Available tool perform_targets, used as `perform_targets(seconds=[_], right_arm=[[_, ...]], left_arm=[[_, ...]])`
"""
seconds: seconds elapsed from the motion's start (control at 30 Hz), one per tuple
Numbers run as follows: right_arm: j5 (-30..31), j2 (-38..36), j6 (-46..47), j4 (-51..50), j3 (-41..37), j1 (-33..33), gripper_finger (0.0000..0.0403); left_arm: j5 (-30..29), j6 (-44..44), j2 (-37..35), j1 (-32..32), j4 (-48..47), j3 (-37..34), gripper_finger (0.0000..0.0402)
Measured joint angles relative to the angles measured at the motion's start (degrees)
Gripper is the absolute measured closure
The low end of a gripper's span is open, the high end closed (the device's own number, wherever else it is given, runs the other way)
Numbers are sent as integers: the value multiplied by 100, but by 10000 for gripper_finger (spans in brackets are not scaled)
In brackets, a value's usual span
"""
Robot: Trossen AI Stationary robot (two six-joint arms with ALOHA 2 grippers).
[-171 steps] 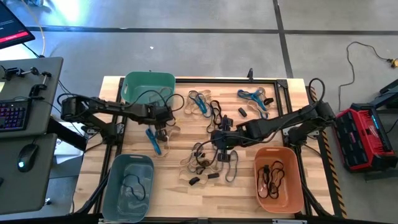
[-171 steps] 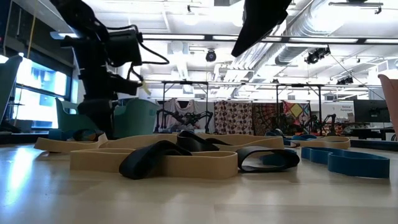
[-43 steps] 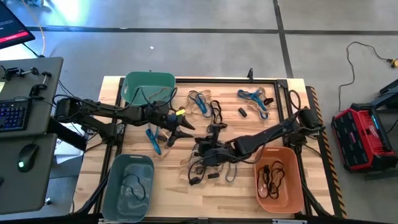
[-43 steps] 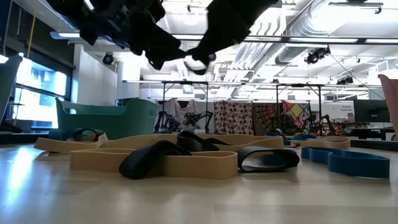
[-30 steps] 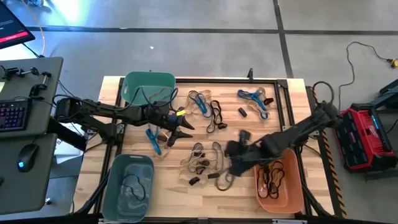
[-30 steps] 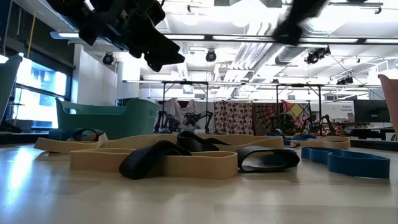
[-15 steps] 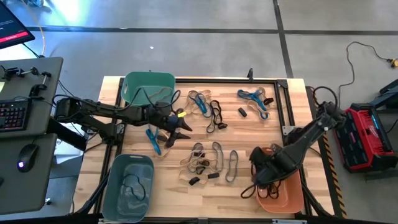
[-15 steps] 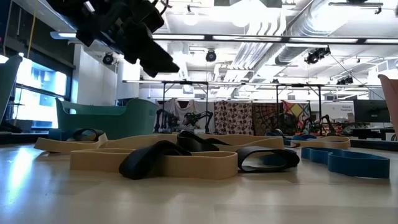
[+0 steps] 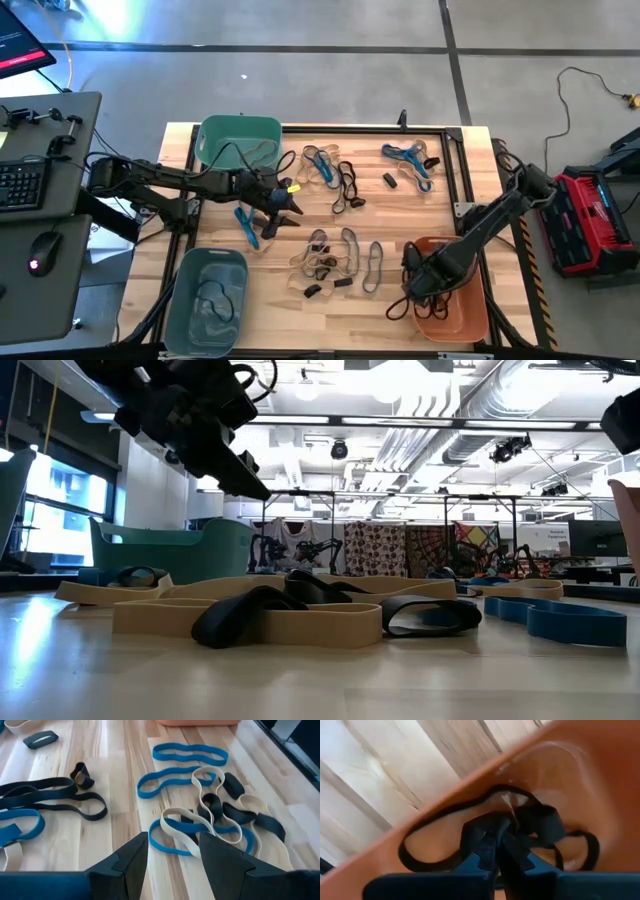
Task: Sort rubber bands into baskets
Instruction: Put the black rubber band into the orange bin
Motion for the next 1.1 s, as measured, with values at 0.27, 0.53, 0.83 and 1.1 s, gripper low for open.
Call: perform_targets(seconds=[0.27,0.53,0.83,1.1], right_arm=[[-9,2,134,-936,543,-2,312],[656,2,131,-1952,1521,-4,246],[2513,0,-1352,-1511,2223,-585,265],[2582,0,-4394,925,1341,-2034,270]], left_arm=[[-54,-141,0,-11,39,0,232],[-159,-384,0,-82,645,-2,237],[118,-525,0,-81,1488,-2,304],[112,-498,90,-66,1685,-2,353]])
